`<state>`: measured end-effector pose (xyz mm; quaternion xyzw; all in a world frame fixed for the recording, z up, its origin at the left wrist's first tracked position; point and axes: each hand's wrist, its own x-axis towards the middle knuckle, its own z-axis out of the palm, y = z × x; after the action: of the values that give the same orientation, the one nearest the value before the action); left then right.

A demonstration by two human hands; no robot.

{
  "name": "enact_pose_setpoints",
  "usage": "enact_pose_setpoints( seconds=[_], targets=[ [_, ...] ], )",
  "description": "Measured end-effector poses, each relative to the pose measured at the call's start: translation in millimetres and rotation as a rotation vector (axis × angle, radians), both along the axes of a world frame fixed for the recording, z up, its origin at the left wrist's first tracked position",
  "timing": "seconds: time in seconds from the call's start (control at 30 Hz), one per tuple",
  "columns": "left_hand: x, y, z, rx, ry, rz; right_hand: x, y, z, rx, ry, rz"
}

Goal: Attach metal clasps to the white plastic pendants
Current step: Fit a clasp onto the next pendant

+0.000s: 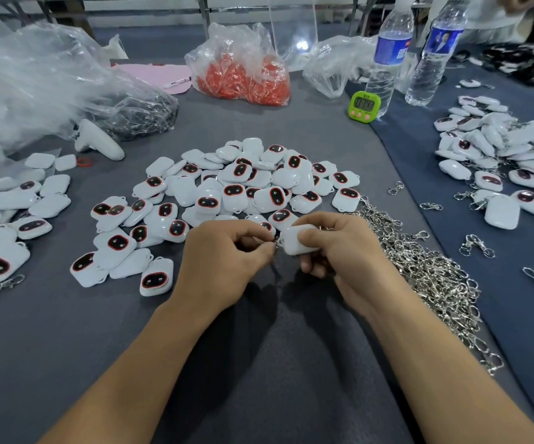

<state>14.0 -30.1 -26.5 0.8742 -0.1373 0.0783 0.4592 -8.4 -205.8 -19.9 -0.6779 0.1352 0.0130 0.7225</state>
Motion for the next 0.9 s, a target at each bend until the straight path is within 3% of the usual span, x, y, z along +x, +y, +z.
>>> enact_pose_setpoints(
  seconds=[0.17, 0.3, 0.37, 0.53, 0.6, 0.77, 0.83, 0.9],
  targets=[
    [2, -2, 5, -0.224, 0.129, -0.095, -1, -2, 6, 0.250, 0.081, 0.015],
    [1, -4, 5, -0.328, 0.273, -0.164, -2, -4, 7, 0.271, 0.083, 0.027],
    [3, -1, 7, -0.229, 0.222, -0.173, -4, -4, 7, 0.245, 0.049, 0.027],
    [0, 7, 9, 0.228, -0.164, -0.142, -7, 6, 4, 0.131, -0.078, 0.014],
    [-3, 5, 6, 0.290, -0.273, -0.097, -6, 9, 3, 0.160, -0.081, 0.003],
    [-1, -3, 9, -0.266, 0.219, -0.132, -4, 3, 9, 0.343, -0.004, 0.023],
    [-3, -9, 8, -0.405, 0.338, -0.160, -4, 3, 8, 0.358, 0.010, 0.018],
    [-3, -10, 8, -0.426, 0.357, -0.143, -5, 4, 8, 0.331, -0.013, 0.001]
  ],
)
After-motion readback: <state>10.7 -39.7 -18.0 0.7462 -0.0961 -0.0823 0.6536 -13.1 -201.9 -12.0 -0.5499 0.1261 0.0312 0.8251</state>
